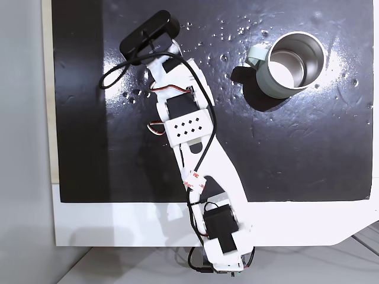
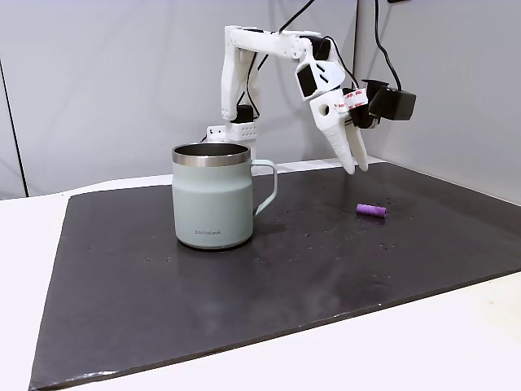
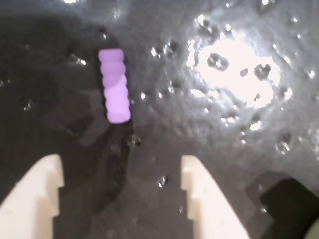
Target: Grasp a pengrip and put it in the cup.
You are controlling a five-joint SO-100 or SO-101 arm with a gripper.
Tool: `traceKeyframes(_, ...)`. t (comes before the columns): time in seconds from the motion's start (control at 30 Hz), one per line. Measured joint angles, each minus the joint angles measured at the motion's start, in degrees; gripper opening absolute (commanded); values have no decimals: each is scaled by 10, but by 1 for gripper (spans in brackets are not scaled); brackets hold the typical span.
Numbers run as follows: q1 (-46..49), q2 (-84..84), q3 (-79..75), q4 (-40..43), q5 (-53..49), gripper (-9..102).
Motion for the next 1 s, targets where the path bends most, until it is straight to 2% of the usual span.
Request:
traceKeyframes(0.3, -33, -69, 0, -101, 46, 32)
traceKeyframes(0.53, -39, -83, 4, -124, 70, 32)
traceKeyframes(0.8, -38, -83, 47, -128, 54, 31)
traceKeyframes(1.0, -38, -106, 61, -170, 52, 30)
